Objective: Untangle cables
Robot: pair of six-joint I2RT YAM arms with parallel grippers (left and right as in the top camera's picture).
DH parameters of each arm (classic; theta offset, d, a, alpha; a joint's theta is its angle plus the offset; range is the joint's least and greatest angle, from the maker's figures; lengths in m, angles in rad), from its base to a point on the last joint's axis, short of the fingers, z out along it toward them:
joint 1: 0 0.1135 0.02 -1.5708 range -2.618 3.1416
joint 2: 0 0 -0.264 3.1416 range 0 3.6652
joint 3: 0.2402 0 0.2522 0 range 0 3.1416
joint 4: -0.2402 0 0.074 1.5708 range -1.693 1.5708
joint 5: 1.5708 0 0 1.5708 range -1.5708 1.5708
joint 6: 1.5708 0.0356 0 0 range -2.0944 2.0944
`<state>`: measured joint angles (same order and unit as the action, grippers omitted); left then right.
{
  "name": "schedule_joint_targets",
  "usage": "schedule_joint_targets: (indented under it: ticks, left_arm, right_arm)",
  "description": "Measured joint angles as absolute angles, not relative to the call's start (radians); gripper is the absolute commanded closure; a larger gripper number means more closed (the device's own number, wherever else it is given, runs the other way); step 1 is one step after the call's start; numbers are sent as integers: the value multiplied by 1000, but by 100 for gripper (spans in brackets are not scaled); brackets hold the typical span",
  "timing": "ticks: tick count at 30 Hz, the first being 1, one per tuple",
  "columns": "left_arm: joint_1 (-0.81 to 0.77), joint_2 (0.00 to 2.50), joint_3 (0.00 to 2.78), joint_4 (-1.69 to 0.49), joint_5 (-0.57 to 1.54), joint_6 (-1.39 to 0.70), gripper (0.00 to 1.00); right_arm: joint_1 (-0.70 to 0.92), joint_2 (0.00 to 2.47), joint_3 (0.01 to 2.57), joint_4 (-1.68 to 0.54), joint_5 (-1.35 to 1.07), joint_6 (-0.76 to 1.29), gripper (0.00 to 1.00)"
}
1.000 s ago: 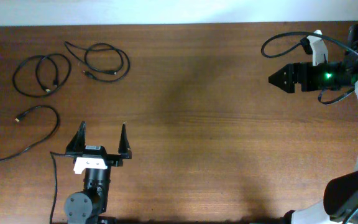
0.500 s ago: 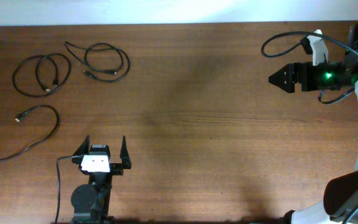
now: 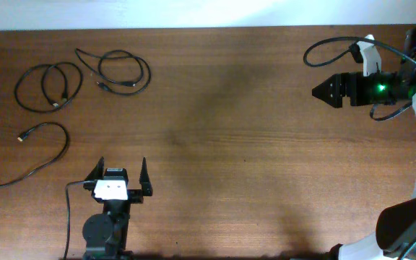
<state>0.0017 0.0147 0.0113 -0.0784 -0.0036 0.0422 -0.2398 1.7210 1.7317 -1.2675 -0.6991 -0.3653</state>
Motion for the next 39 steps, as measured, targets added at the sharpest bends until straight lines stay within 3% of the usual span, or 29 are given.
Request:
schedule_joint_targets:
  ticks: [9, 20, 24, 33, 39]
  left_arm:
    - [2, 15, 11, -78, -4, 42, 1]
    - [2, 15, 11, -78, -3, 44, 1]
    - [2, 15, 11, -78, -3, 44, 1]
    - [2, 15, 11, -78, -3, 45, 1]
    - [2, 14, 11, -79, -4, 45, 1]
  right_arm:
    - [-240, 1721, 1732, -1265, -699, -365, 1]
    - [-240, 1524, 1708, -886, -538, -366, 1]
    - [-240, 1349, 1486, -595, -509, -368, 1]
    - [-240, 927, 769, 294, -513, -371, 1]
    - [-240, 670, 401, 506, -514, -370, 1]
